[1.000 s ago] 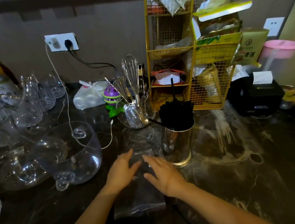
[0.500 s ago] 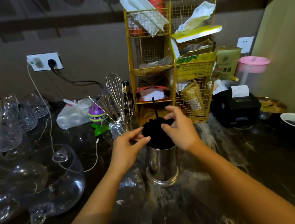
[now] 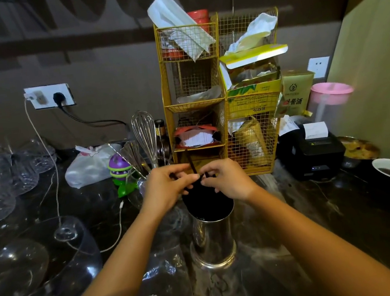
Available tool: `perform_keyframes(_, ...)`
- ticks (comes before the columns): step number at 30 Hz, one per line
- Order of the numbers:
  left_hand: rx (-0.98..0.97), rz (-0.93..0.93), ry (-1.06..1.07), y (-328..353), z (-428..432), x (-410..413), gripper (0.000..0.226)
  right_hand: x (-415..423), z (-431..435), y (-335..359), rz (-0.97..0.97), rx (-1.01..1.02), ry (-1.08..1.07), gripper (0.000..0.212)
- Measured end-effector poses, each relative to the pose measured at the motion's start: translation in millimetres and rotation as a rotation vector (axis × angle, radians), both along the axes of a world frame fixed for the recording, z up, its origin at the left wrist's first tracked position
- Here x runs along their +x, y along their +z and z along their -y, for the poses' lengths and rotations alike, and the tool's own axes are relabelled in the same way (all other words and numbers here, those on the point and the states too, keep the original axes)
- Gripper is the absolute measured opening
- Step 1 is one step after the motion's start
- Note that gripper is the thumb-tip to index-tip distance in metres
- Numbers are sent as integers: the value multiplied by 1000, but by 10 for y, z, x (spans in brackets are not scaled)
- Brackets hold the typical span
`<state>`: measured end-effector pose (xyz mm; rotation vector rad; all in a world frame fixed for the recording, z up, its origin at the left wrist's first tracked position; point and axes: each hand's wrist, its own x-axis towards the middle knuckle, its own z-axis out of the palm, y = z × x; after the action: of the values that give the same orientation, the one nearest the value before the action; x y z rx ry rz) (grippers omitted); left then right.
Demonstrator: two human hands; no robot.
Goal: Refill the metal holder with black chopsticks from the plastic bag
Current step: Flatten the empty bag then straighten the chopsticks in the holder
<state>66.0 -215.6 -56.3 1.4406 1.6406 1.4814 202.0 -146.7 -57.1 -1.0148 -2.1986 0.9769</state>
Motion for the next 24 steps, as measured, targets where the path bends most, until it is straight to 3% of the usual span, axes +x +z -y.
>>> perform_keyframes(6, -39, -29, -47, 141, -180, 4, 45, 11, -78, 64, 63, -17, 74, 11)
perform_keyframes(14, -114, 9, -105, 219, -294, -19, 48, 59, -101, 108, 51, -121, 85, 10)
perform_keyframes(20, -189, -84, -229, 310, -379, -6, 16, 56, -109, 135, -1, -150, 27, 31)
perform_keyframes(24, -188, -109, -248, 365, -407, 9, 8, 65, -144, 158, -24, -127, 42, 16)
